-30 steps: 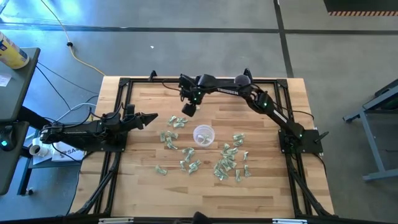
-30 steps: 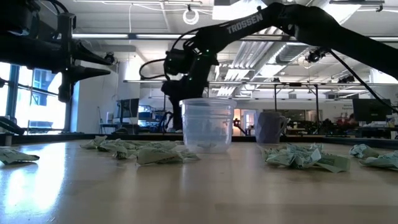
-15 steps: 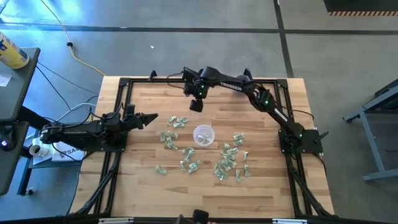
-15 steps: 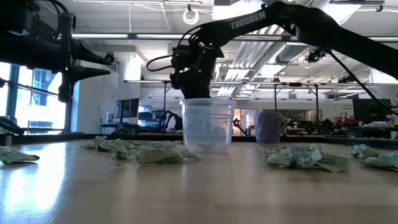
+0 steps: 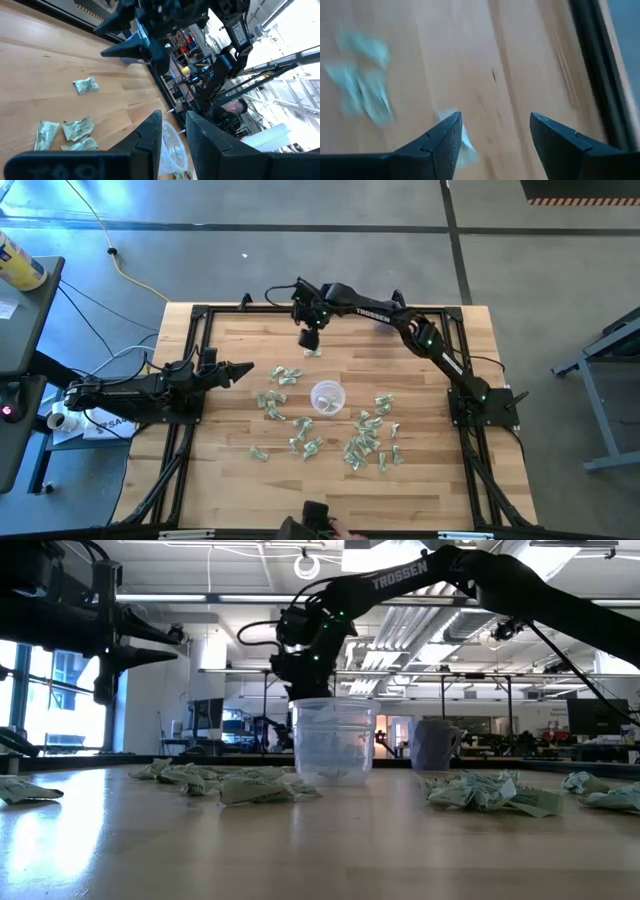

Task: Pick and place Stevia / Truvia into bins
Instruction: Put the green stevia packet into the transparent bin

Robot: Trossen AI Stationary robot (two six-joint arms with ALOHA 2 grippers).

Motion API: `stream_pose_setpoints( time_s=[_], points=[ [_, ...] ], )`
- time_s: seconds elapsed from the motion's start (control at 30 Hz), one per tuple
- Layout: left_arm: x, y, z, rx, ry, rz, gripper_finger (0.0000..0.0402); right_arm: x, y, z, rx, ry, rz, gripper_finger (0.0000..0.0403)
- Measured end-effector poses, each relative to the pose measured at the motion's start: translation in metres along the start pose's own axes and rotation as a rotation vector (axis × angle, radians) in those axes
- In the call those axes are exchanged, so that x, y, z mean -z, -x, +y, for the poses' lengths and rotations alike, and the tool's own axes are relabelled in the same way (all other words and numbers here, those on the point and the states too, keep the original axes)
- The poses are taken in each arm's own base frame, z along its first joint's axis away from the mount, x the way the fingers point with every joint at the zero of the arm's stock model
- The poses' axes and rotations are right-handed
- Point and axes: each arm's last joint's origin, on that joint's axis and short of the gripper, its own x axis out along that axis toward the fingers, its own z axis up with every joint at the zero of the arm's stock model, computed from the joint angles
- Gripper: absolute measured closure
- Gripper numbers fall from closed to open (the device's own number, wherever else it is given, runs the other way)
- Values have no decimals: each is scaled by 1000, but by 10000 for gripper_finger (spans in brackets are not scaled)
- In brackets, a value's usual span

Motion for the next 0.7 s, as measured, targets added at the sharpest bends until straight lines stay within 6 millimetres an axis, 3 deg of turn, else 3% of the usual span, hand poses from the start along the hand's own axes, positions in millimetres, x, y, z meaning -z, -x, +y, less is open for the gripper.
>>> stream_pose_setpoints(
  time_s=[0.17, 0.5, 0.7],
  points=[
    [0, 0, 0, 0, 0, 0, 277, 12, 0, 2, -33, 159, 117, 178],
    [0, 0, 0, 0, -29, -1, 277, 13, -1, 6, -77, 130, 125, 180],
    [0, 0, 0, -1, -29, -1, 277, 13, -10, 15, -120, -124, 143, 176]
  ],
)
